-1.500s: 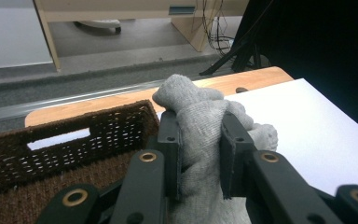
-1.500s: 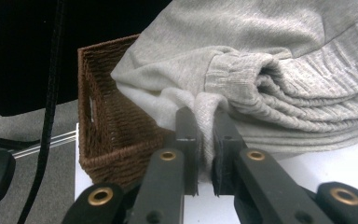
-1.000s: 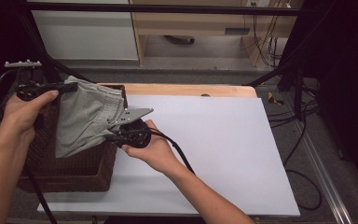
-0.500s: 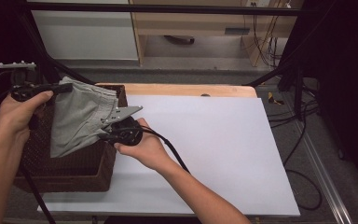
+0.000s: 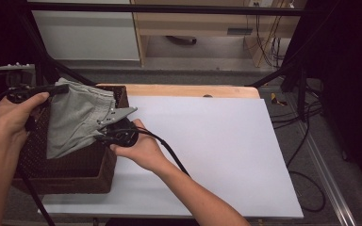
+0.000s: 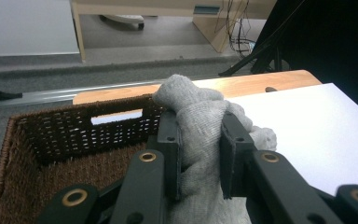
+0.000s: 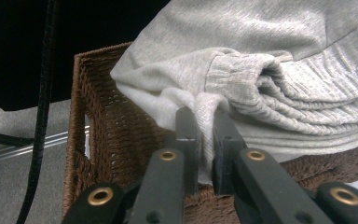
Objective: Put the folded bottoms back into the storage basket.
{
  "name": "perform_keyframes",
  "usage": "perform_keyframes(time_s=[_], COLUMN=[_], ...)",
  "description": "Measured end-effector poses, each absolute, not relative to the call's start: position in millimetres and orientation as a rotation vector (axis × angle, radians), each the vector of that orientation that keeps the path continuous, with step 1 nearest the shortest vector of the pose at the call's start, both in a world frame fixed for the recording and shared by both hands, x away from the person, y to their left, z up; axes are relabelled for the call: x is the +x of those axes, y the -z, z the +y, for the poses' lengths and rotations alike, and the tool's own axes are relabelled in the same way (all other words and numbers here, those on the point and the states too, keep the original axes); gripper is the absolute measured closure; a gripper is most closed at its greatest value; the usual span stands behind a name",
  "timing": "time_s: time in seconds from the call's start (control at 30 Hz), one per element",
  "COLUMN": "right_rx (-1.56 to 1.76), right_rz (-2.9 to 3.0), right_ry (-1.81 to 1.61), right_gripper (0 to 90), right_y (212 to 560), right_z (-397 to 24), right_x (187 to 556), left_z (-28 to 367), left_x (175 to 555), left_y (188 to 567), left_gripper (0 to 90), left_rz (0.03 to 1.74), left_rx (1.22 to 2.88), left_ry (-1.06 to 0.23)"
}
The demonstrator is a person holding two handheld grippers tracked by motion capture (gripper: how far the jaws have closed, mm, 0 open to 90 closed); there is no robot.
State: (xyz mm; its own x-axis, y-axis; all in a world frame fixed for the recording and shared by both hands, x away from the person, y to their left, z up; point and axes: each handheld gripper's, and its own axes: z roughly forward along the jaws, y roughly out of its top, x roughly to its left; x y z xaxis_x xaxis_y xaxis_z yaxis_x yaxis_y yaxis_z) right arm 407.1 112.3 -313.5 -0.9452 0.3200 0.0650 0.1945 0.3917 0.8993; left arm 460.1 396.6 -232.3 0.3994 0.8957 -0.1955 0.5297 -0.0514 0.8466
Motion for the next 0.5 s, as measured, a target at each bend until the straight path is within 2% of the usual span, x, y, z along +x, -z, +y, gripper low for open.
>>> perform_keyframes(time_s=[0.5], right_rx=[0.463], right_rz=[2.534], right_ry=[-1.600], right_gripper=[84.1], right_y=[320.8], right_z=[119.9], right_x=[409.6], left_z=[392.7], left_x=[463.1], left_y=[234.7], left_gripper=[73.7], left_rz=[1.255], left_rx=[1.733], left_ry=[-0.497])
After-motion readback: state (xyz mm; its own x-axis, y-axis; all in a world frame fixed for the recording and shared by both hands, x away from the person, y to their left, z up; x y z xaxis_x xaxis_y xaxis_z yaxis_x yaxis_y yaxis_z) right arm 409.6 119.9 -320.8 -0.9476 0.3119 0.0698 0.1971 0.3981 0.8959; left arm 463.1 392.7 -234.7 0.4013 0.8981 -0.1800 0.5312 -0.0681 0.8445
